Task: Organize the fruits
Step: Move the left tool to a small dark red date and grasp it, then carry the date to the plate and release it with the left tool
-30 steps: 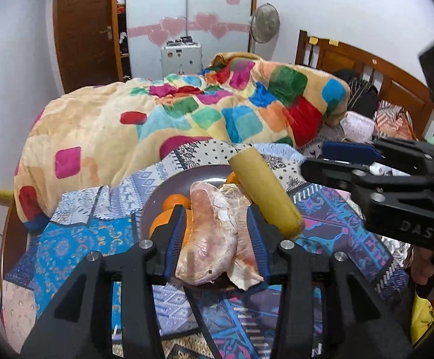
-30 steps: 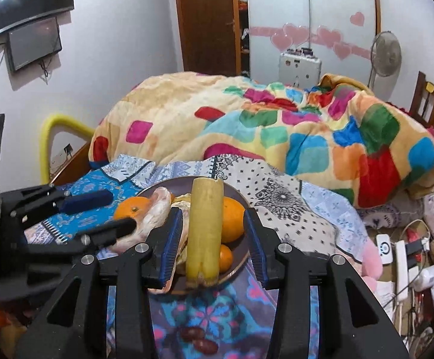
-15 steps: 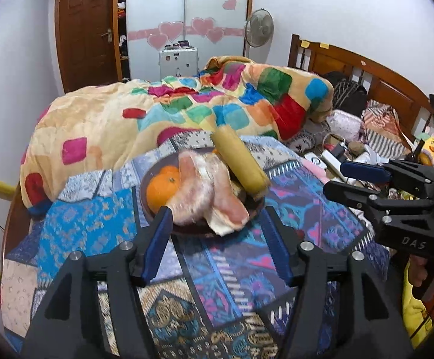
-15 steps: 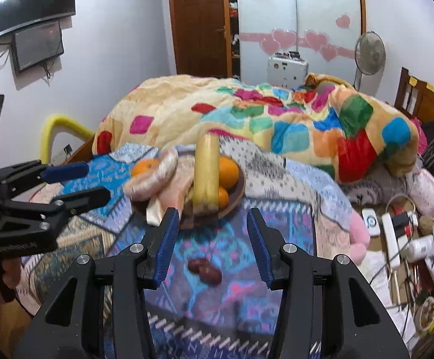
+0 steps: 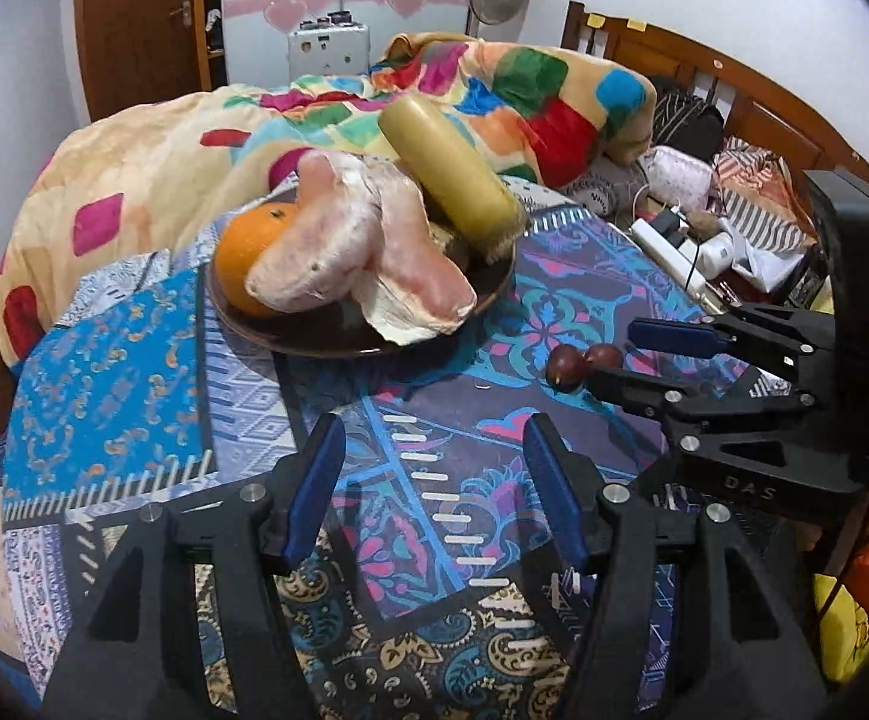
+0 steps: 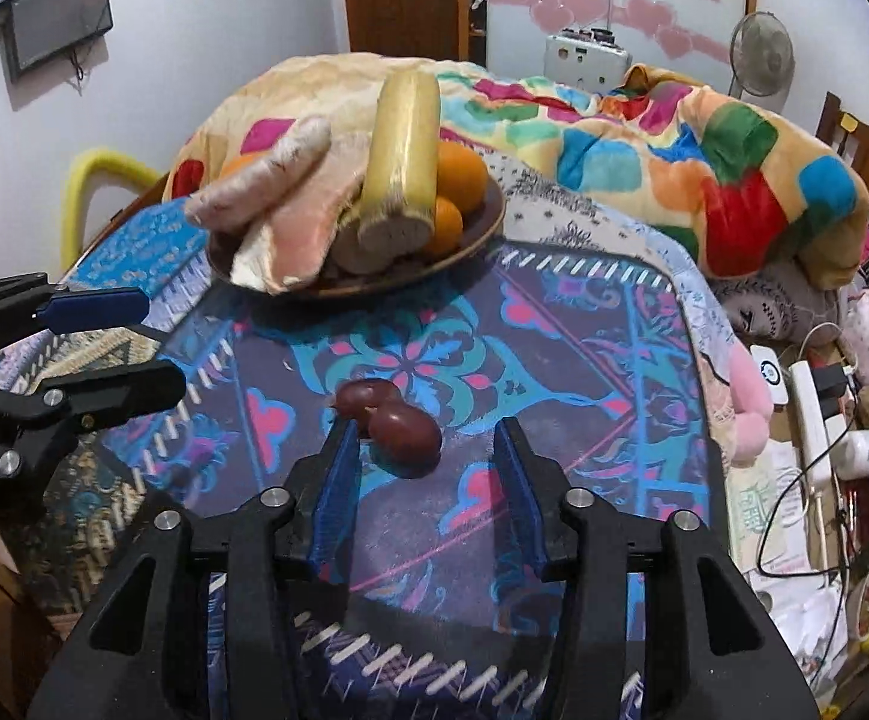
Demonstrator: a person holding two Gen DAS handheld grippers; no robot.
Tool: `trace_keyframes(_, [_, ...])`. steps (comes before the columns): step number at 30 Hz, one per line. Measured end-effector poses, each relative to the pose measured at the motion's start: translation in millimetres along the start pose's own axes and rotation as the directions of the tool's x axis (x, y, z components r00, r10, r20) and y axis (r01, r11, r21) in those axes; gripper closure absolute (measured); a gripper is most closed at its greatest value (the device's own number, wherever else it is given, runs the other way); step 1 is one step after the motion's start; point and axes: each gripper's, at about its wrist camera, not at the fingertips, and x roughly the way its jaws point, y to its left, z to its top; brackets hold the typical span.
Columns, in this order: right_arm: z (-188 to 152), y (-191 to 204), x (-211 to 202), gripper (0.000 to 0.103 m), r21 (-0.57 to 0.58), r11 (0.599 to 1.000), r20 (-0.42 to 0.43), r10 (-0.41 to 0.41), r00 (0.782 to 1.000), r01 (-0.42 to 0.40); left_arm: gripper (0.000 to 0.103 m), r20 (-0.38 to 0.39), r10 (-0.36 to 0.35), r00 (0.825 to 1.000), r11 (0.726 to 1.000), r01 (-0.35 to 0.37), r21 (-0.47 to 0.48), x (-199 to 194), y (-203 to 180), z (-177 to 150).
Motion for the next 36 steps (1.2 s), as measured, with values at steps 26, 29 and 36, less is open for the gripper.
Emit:
trace_keyframes(26, [-14.3, -43.9, -33.5, 0.082, 0.07, 0.997, 0.087, 0.033, 0.996, -0.039, 0.087, -0.081, -0.023, 0.996, 0.99, 0.034, 0.14, 53.8, -70.1, 23.4])
trace_keyframes(29, [-15.5, -46.1, -35.5, 0.082, 0.07, 0.997, 0.088, 0.034, 0.996, -0.041, 0.089, -0.063, -0.034, 0.997, 0.99, 0.043, 0.138, 47.3, -67.3, 19.6])
trace_keyframes(36, [-10.5, -40.3, -38.0, 0.082, 0.065, 0.996, 0.101, 0.048, 0.994, -0.055, 0.089, -0.039, -0.012, 0.999, 0.993, 0.017, 0.117, 21.2, -44.8, 3.5])
